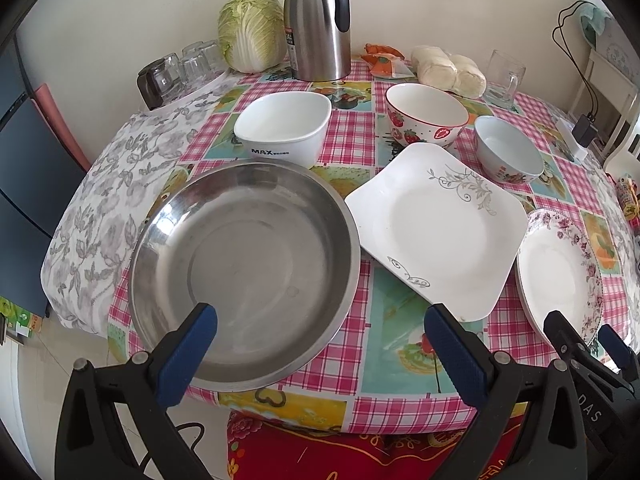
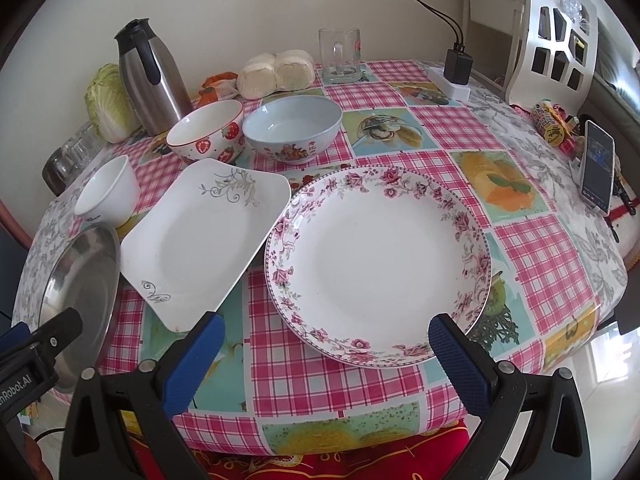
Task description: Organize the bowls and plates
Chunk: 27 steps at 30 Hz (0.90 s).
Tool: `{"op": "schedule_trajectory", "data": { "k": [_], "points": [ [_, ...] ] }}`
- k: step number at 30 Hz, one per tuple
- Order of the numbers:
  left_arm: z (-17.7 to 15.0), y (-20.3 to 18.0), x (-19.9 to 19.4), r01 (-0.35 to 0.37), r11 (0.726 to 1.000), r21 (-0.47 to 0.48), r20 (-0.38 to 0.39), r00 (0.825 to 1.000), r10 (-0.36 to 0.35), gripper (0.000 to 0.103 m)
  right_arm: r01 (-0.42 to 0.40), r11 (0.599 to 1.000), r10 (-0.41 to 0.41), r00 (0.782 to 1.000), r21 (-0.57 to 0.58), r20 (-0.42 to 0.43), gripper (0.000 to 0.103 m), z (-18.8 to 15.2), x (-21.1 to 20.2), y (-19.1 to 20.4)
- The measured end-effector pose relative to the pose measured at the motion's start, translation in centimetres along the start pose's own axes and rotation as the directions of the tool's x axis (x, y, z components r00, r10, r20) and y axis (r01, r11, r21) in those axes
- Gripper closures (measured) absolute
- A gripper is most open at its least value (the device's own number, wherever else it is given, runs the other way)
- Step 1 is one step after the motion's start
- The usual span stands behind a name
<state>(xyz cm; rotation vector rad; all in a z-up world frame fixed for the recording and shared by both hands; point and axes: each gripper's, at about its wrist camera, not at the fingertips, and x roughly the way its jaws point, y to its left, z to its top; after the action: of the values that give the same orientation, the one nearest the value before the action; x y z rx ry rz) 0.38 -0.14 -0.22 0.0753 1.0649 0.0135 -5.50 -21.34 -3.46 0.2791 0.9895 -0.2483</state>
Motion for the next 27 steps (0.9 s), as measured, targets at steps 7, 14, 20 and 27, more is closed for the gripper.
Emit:
{"op": "schedule_trajectory", "data": {
  "k": [7,14,20,27],
  "points": [
    [0.1,0.5,0.1,0.002,1.000,-0.012,0.001,1.000,-0.002,0.000,0.009,1.000,-0.008,1.000,-0.025,0.006,0.000,0.0,0.1,0.9],
    [0.4,2.7,0.5,0.008,0.997,-0.079,0.007,1.000,-0.008,0.000,-0.029,0.994,0.031,0.999,-0.104,0.020,0.000,-0.3,0.1,4.1],
    [0.3,6.7,1.4,-0.010,0.977,-0.213,0.015,1.000,0.014,0.000,-0.112,0.981,0.116,0.993,-0.158,0.015,0.000,-0.8,0.5,7.5],
    [-0.5,11.7,3.4,-0.031,0.931,-0.364,0.008,0.999,0.036,0.000,-0.253,0.958,0.252,0.967,-0.134,-0.020,0.000,-1.3,0.7,9.9]
  ]
}}
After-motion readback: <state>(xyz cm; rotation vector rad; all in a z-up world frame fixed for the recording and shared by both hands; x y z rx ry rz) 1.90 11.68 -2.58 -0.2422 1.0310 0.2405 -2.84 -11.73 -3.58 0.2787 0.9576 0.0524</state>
